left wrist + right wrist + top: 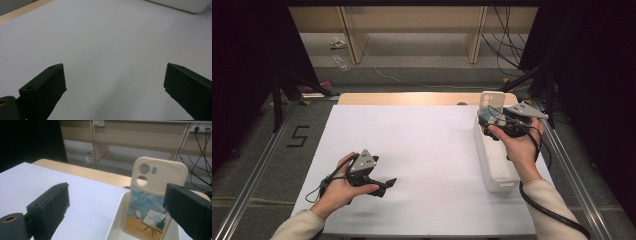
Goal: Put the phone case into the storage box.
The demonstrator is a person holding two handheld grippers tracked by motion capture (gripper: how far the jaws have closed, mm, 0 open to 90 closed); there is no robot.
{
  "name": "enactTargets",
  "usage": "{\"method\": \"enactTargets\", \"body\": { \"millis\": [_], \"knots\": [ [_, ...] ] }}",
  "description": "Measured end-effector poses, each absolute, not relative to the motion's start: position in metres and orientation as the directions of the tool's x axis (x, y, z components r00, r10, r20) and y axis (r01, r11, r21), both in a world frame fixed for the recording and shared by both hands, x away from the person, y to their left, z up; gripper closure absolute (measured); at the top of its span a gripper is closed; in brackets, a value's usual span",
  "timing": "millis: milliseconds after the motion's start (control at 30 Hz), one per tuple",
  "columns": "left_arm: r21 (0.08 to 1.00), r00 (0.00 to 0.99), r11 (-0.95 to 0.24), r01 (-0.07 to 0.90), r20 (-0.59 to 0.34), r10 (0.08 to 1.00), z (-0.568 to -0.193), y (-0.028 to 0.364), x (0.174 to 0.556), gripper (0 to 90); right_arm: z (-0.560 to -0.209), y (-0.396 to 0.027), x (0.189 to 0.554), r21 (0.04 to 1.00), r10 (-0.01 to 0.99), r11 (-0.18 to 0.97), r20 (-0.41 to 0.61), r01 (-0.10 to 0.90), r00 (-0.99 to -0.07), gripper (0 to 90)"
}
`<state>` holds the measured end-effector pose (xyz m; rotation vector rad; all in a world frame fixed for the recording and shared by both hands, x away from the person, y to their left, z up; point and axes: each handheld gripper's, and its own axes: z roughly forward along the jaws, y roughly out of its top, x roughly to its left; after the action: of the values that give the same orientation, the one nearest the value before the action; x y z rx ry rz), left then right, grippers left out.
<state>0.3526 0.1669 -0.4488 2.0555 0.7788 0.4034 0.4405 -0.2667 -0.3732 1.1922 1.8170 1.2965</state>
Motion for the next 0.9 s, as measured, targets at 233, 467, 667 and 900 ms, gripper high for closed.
{"method": "enactTargets", "body": {
  "millis": [233,467,667,900],
  "knots": [
    [0.826,0.751,-0.42,0.375,-0.005,0.661,-0.449,0.167,0.353,3.3,-0.374,-0.263,0.436,0.939,0.895,0.128,0.028,0.318,-0.444,7.0],
    [0.826,0.749,-0.421,0.375,-0.003,0.663,-0.448,0.168,0.353,3.2,-0.374,-0.259,0.43,0.939,0.883,0.143,0.022,0.313,-0.468,6.9],
    [0.826,0.749,-0.42,0.375,-0.003,0.662,-0.448,0.167,0.353,3.2,-0.377,-0.255,0.421,0.94,0.866,0.155,0.02,0.305,-0.499,6.4],
    [0.827,0.75,-0.42,0.374,-0.004,0.661,-0.448,0.168,0.353,3.2,-0.379,-0.251,0.41,0.939,0.845,0.164,0.025,0.303,-0.534,6.3]
  ]
}}
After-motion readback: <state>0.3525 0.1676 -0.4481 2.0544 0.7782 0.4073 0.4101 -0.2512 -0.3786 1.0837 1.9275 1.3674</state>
